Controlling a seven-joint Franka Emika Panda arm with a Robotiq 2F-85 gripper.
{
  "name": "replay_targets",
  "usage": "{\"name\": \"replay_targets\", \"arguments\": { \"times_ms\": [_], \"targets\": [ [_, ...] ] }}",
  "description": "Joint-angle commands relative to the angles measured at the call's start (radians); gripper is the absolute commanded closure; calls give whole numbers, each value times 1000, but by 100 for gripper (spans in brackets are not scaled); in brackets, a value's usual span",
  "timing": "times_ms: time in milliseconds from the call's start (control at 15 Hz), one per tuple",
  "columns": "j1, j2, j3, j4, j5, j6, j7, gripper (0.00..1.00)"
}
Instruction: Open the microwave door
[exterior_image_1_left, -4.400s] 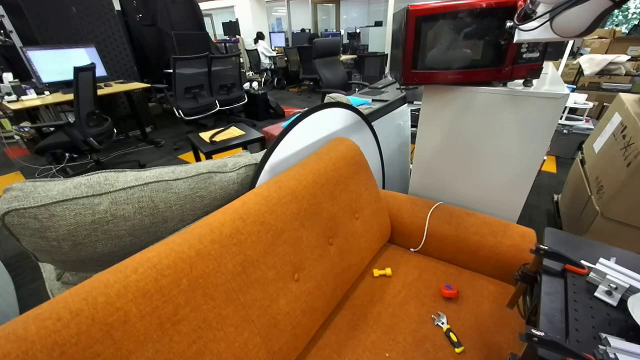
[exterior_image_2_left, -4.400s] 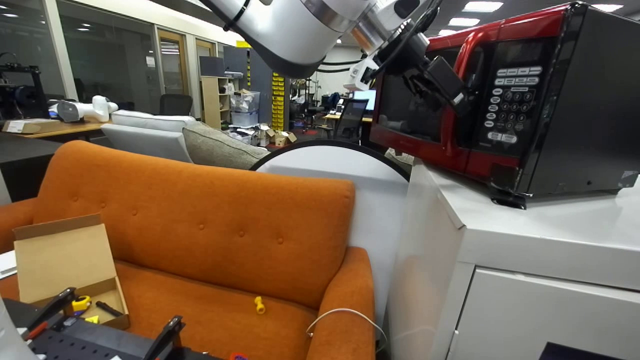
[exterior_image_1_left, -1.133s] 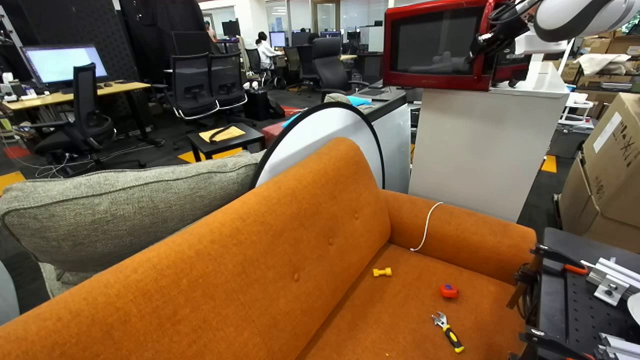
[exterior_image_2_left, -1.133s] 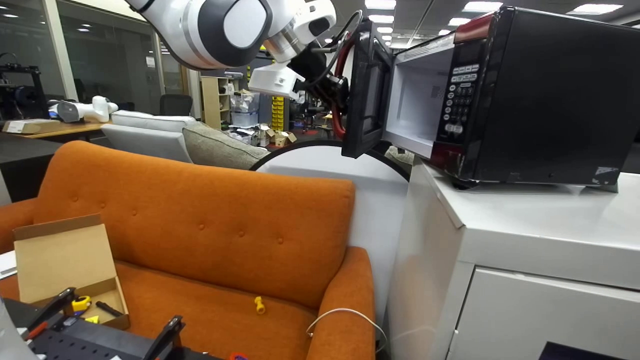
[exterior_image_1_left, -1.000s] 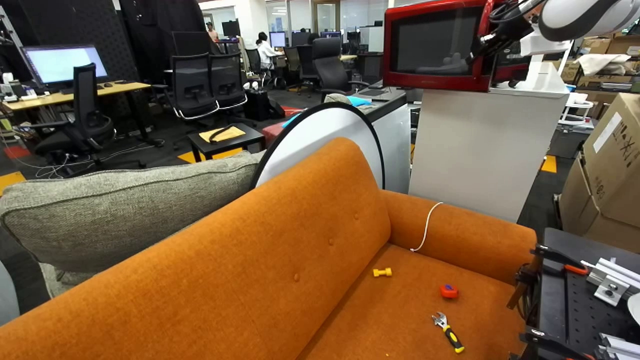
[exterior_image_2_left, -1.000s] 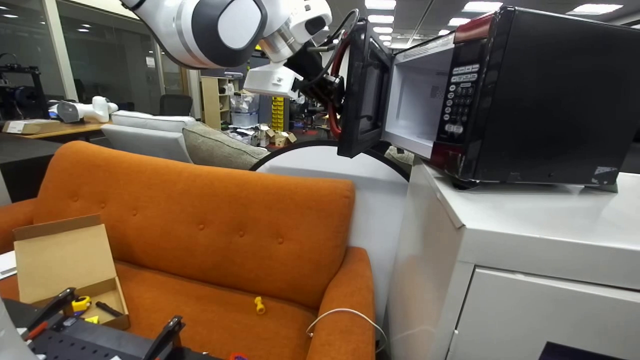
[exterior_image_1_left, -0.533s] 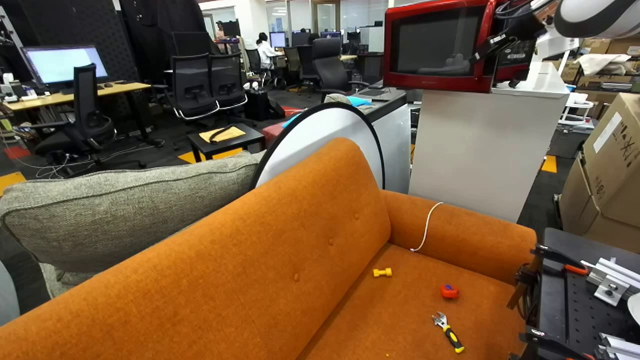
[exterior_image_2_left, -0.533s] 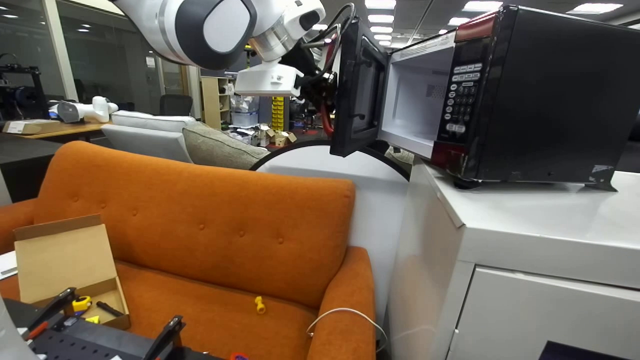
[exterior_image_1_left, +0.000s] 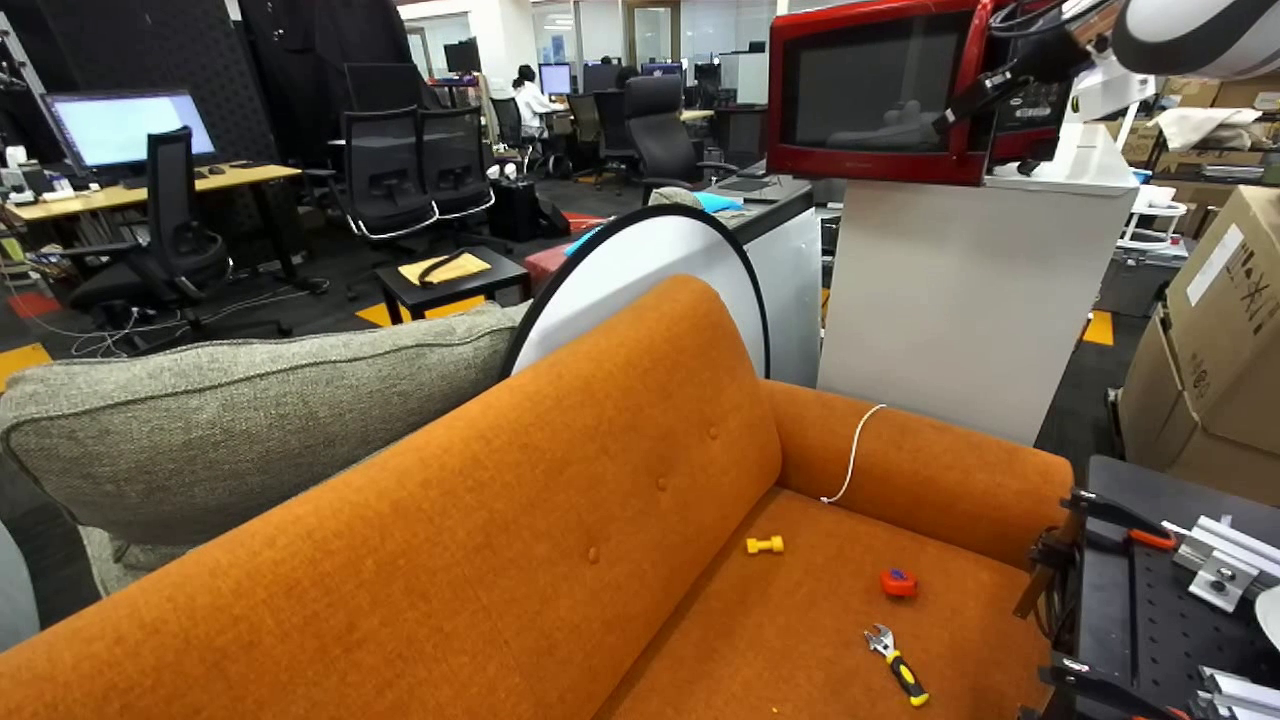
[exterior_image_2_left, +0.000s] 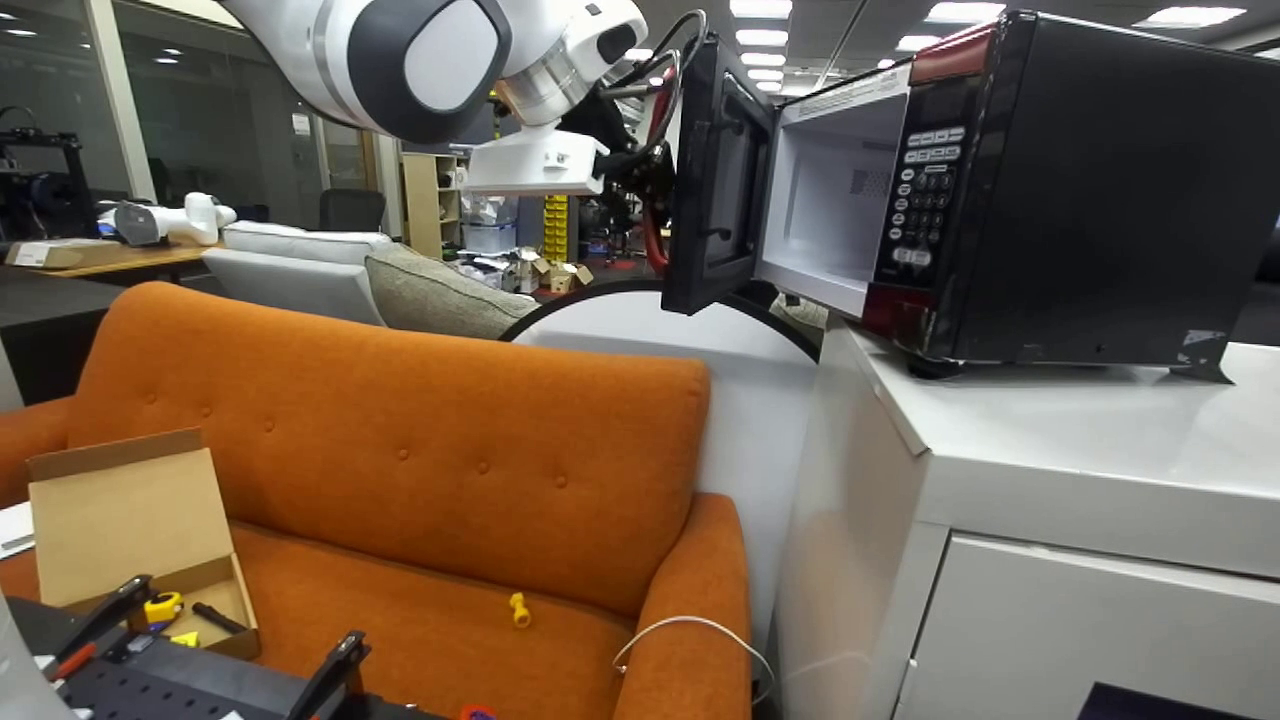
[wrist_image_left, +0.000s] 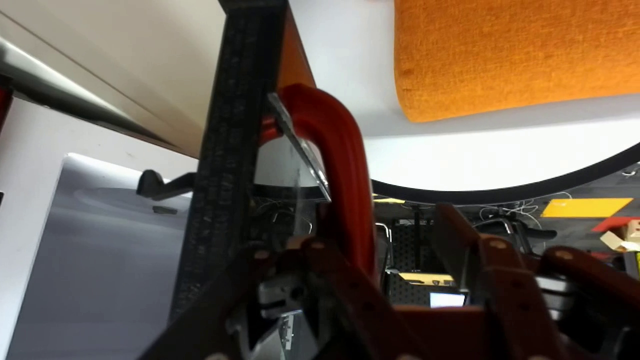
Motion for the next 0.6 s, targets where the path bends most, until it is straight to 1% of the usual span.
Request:
{"name": "replay_targets", "arguments": {
  "times_ms": [0, 67, 133, 200, 333, 533],
  "targets": [
    [4, -19, -2, -3, -6, -27, -11, 15],
    [5, 0, 0, -1, 0, -4, 0, 7],
    [5, 0, 0, -1, 0, -4, 1, 26],
    [5, 0, 0, -1, 0, -4, 1, 18],
    [5, 0, 0, -1, 0, -4, 1, 7],
    [5, 1, 0, -1, 0, -4, 2, 7]
  ]
}}
